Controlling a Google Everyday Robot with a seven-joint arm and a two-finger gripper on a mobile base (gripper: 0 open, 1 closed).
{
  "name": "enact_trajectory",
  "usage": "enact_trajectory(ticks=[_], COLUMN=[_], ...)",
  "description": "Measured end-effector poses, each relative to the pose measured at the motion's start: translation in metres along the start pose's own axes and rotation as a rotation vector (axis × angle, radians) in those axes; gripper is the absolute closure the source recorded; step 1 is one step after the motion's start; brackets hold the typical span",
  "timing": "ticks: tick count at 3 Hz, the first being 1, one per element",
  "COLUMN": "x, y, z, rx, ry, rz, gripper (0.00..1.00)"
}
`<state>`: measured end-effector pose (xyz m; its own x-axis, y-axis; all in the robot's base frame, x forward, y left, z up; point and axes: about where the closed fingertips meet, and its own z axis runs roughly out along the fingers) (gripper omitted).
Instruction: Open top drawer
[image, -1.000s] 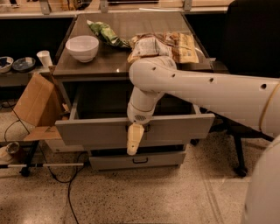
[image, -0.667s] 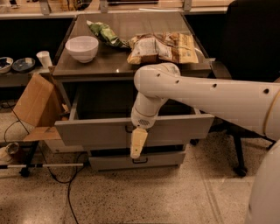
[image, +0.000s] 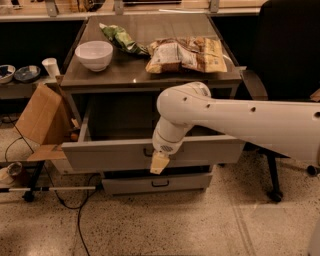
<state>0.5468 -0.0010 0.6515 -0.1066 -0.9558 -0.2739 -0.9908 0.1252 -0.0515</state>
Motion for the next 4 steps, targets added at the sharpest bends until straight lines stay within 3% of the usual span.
enact_trajectory(ticks=[1, 2, 3, 4], x=[-0.001, -0.002, -0.001, -0.004], y=[0.005, 0.018, 0.018, 0.038], z=[-0.008, -0.019, -0.017, -0.033], rx=[0.008, -0.003, -0.003, -0.042], ry=[0.005, 0.027, 0.027, 0.054], rz=[0.003, -0.001, -0.001, -0.036], gripper=[0.66, 0.7, 0.47, 0.23])
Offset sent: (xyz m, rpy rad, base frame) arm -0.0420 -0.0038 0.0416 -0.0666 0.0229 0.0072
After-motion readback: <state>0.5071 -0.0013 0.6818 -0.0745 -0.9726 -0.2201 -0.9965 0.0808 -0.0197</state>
